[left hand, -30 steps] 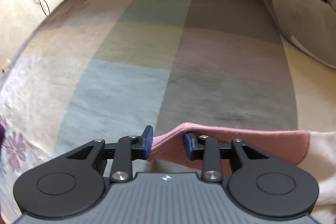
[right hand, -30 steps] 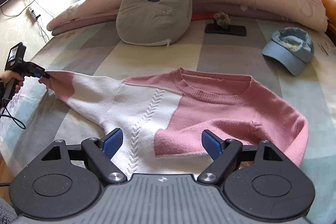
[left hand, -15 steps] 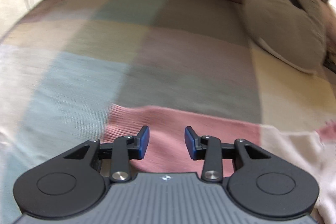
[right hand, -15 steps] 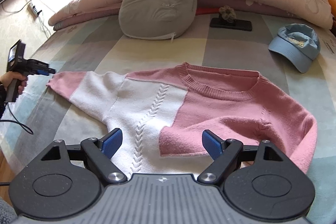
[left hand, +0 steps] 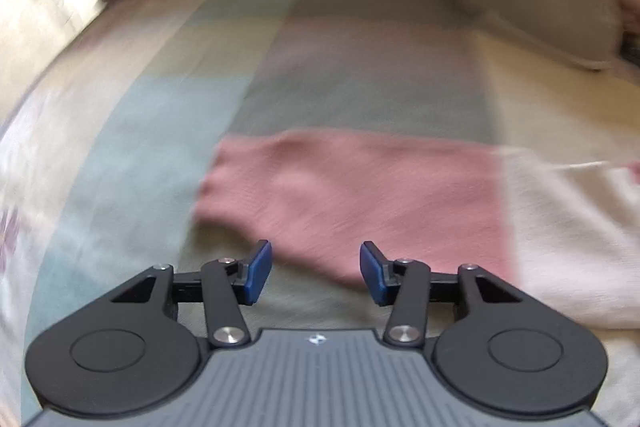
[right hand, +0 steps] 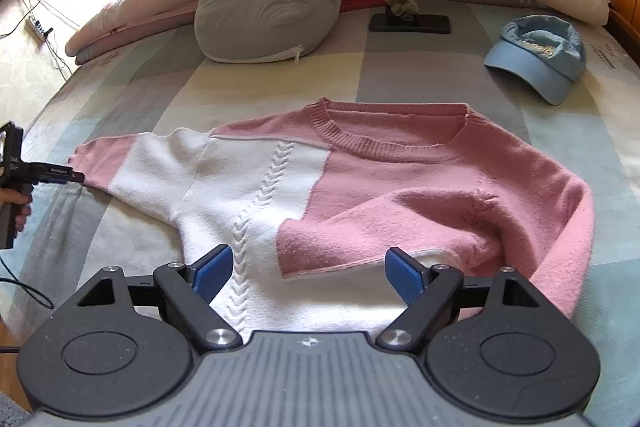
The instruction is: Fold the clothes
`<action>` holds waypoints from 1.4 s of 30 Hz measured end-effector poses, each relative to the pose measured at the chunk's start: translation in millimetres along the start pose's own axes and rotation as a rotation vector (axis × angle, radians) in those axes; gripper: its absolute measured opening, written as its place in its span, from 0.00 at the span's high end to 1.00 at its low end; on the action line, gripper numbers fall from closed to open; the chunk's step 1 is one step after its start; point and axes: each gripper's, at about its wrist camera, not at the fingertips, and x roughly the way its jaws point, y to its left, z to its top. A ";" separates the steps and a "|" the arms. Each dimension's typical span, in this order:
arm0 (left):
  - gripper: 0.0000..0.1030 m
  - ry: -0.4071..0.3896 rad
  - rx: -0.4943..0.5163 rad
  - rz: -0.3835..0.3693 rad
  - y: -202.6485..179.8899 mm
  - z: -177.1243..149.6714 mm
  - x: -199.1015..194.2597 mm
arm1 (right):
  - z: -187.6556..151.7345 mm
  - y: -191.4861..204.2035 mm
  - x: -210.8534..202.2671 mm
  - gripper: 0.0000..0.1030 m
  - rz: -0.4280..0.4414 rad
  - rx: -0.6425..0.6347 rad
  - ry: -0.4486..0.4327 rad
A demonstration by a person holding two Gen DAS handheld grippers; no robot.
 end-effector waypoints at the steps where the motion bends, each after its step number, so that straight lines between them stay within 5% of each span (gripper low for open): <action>1: 0.51 -0.026 0.024 -0.050 -13.1 3.5 -6.6 | 0.5 0.2 -0.9 0.15 -0.003 -0.003 -0.003; 5: 0.42 -0.048 0.125 -0.378 -94.8 17.2 -15.6 | 4.3 3.6 -1.1 0.14 -0.012 -0.017 -0.008; 8: 0.41 -0.012 0.256 -0.494 -157.4 15.7 -2.9 | 5.8 7.2 1.4 0.14 -0.030 -0.026 0.001; 11: 0.43 -0.012 0.334 -0.450 -194.9 9.8 13.9 | 5.3 11.2 1.1 0.14 -0.067 -0.047 0.010; 22: 0.43 -0.067 0.187 -0.394 -188.4 38.7 36.6 | 0.8 12.7 7.8 0.09 -0.096 -0.056 0.033; 25: 0.41 -0.154 0.169 -0.450 -166.6 28.9 9.8 | -2.4 17.9 8.3 0.09 -0.098 -0.092 0.047; 28: 0.38 -0.251 0.187 -0.398 -139.6 17.1 -3.5 | -2.7 18.7 5.5 0.09 -0.089 -0.106 0.052; 32: 0.41 -0.128 0.087 -0.281 -93.1 4.3 27.9 | -0.7 21.9 9.8 0.08 -0.083 -0.117 0.060; 38: 0.36 -0.151 0.101 -0.219 -54.9 -37.2 13.6 | 2.1 29.9 18.8 0.08 -0.092 -0.143 0.079; 42: 0.36 -0.178 0.062 -0.225 -45.9 -16.5 10.4 | 7.5 34.7 22.5 0.08 -0.093 -0.140 0.077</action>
